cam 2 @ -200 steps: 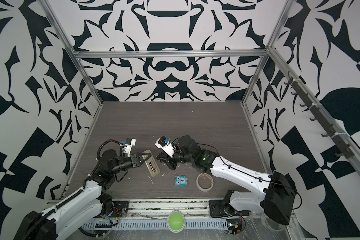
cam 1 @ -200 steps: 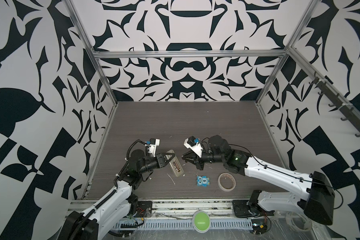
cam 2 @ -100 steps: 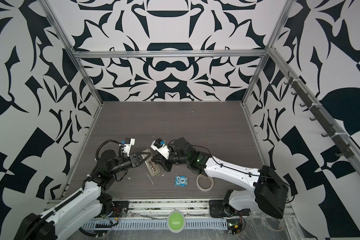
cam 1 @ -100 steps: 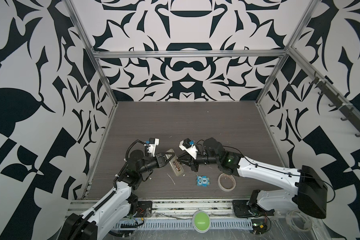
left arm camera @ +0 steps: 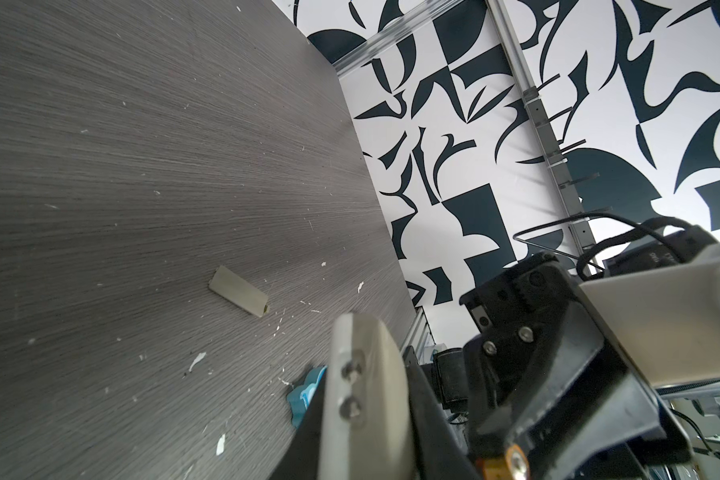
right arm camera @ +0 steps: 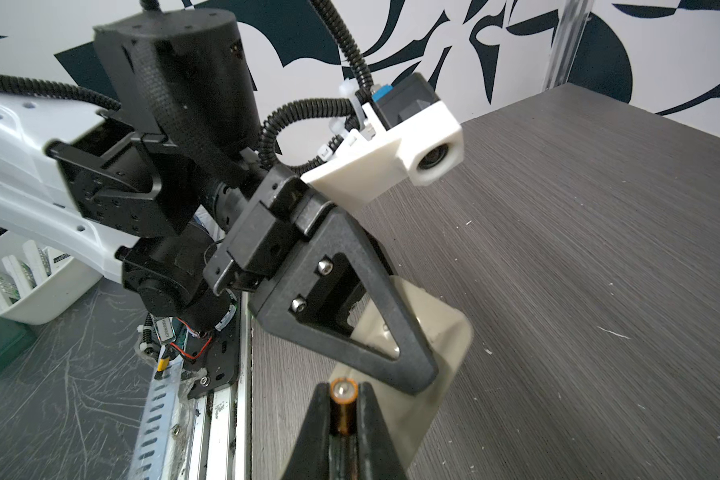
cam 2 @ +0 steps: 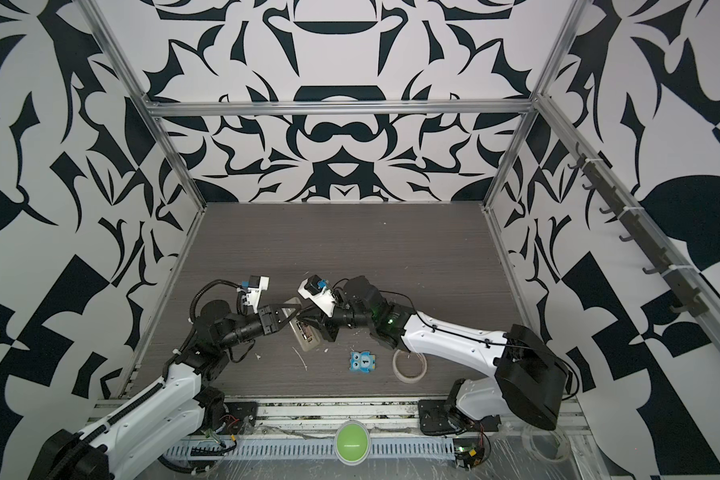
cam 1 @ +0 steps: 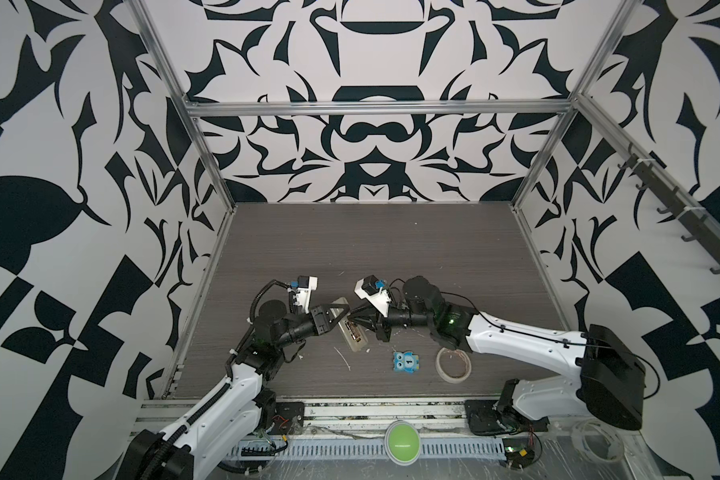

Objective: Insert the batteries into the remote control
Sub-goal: 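Lower the AA battery into the remote's compartment beside the first battery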

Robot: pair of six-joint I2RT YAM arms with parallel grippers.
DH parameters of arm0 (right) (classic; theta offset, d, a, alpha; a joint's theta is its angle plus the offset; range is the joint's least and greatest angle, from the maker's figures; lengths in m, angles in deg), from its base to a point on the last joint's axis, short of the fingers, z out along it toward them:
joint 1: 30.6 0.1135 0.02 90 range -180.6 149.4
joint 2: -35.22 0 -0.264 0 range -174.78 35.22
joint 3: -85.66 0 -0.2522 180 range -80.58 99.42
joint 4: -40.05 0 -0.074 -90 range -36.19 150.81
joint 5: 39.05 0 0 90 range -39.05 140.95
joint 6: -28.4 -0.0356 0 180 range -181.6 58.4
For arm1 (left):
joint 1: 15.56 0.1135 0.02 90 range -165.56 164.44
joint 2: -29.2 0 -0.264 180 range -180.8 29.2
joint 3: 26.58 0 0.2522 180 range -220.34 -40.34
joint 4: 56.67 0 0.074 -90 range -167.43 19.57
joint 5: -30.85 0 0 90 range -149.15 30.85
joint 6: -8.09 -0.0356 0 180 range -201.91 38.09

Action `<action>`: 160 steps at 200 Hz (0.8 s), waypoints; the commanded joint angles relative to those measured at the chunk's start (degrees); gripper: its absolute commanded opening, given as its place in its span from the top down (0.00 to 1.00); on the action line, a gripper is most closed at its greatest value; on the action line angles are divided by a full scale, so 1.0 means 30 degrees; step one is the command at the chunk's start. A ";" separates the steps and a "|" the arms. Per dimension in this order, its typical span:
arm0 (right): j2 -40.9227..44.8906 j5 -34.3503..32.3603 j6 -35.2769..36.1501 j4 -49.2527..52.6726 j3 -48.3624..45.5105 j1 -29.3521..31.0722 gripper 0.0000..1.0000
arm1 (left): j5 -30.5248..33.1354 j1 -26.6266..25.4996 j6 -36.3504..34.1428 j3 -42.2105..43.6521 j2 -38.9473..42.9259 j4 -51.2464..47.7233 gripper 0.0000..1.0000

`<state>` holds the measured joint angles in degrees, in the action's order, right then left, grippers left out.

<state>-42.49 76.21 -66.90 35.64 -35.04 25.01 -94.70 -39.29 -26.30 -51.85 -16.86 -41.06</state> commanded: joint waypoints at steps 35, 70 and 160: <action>-0.0082 0.0159 -0.0324 -0.1149 -0.0426 0.0095 1.00 | 0.0160 0.0071 0.0048 -0.0004 0.0646 0.0342 1.00; -0.0250 0.0019 -0.0255 -0.1178 -0.0487 0.0095 1.00 | 0.0216 0.0079 0.0040 -0.0015 0.0735 0.0339 1.00; -0.0889 -0.0239 -0.0064 -0.1295 -0.0561 0.0094 1.00 | 0.0217 0.0083 -0.0044 -0.0002 0.0926 0.0232 1.00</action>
<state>-44.89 76.19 -67.47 33.80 -36.85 25.06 -93.61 -39.24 -26.43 -51.85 -15.09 -42.24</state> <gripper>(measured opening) 0.119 0.242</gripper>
